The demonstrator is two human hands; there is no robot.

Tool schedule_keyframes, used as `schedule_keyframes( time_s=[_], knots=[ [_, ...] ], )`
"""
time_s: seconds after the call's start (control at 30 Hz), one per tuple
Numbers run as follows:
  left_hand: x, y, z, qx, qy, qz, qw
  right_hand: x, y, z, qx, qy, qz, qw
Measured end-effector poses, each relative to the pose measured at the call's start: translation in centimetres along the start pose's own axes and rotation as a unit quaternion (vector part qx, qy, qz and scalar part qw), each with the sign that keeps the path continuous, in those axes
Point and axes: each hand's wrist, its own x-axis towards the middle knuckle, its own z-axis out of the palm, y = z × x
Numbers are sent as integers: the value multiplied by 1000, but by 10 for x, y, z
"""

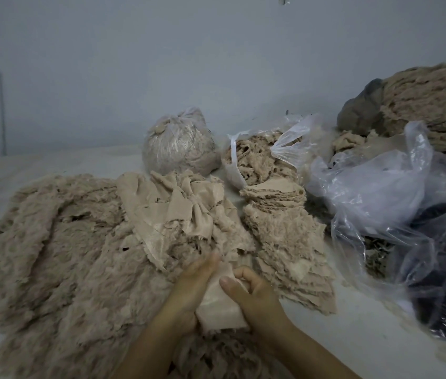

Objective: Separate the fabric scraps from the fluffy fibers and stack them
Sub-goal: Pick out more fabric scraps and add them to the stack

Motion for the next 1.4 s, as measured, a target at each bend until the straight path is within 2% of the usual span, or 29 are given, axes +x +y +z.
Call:
schedule_keyframes(
  time_s=[0.07, 0.13, 0.27, 0.33, 0.4, 0.47, 0.57, 0.67, 0.73, 0.8, 0.87, 0.9, 1.0, 1.07, 1.1, 1.13, 1.17, 1.2, 1.23, 1.3, 1.37, 1.4],
  knots=[
    [3, 4, -2, 21, 31, 47, 998, 0, 1, -2, -34, 0, -25, 999],
    [7, 8, -2, -17, 61, 83, 995, 0, 1, -5, -39, 34, -19, 998],
    [17, 14, -3, -155, 88, 66, 982, 10, -12, -26, -59, 119, -58, 989],
    [23, 17, -10, -220, 95, 62, 969, 17, -25, -42, -46, 128, -65, 989],
    [26, 21, -14, -219, 96, 66, 969, 30, -41, -61, -63, 127, -82, 986],
    [25, 20, -13, -167, 98, 65, 979, 47, -56, -79, -91, 141, -101, 981],
    [22, 12, -9, -20, 79, 70, 994, 67, -70, -102, -114, 143, -105, 978],
    [21, 8, 1, 143, 31, 134, 980, 63, -72, -107, -130, 44, -72, 988],
    [28, 9, 10, 225, -21, 203, 953, 54, -70, -100, -173, -57, -45, 982],
    [33, 11, 24, 322, -77, 257, 908, 45, -67, -90, -181, -145, -19, 973],
    [41, 14, 33, 440, -81, 306, 840, 42, -66, -85, -165, -168, -27, 972],
    [45, 15, 33, 464, -70, 313, 826, 43, -68, -86, -161, -151, -44, 974],
    [57, 11, 18, 444, -4, 270, 854, 55, -75, -102, -108, -15, -61, 992],
    [56, 9, 7, 429, 38, 240, 870, 68, -81, -119, -126, 90, -71, 985],
    [54, 7, 4, 426, 56, 233, 873, 74, -83, -127, -214, 133, -79, 965],
    [52, 6, 1, 424, 70, 229, 873, 81, -83, -132, -349, 170, -81, 918],
    [50, 5, -1, 422, 79, 224, 875, 84, -83, -134, -481, 187, -85, 852],
    [48, 5, -3, 416, 85, 206, 881, 85, -81, -130, -548, 185, -105, 809],
    [48, 4, -4, 399, 88, 182, 895, 84, -78, -121, -561, 163, -133, 801],
    [44, 6, -2, 317, 72, 113, 939, 77, -62, -94, -535, 66, -183, 822],
    [40, 8, -1, 215, 49, 49, 974, 68, -38, -64, -479, -23, -181, 859],
    [38, 9, -1, 172, 39, 29, 984, 66, -28, -51, -432, -39, -164, 886]
  ],
)
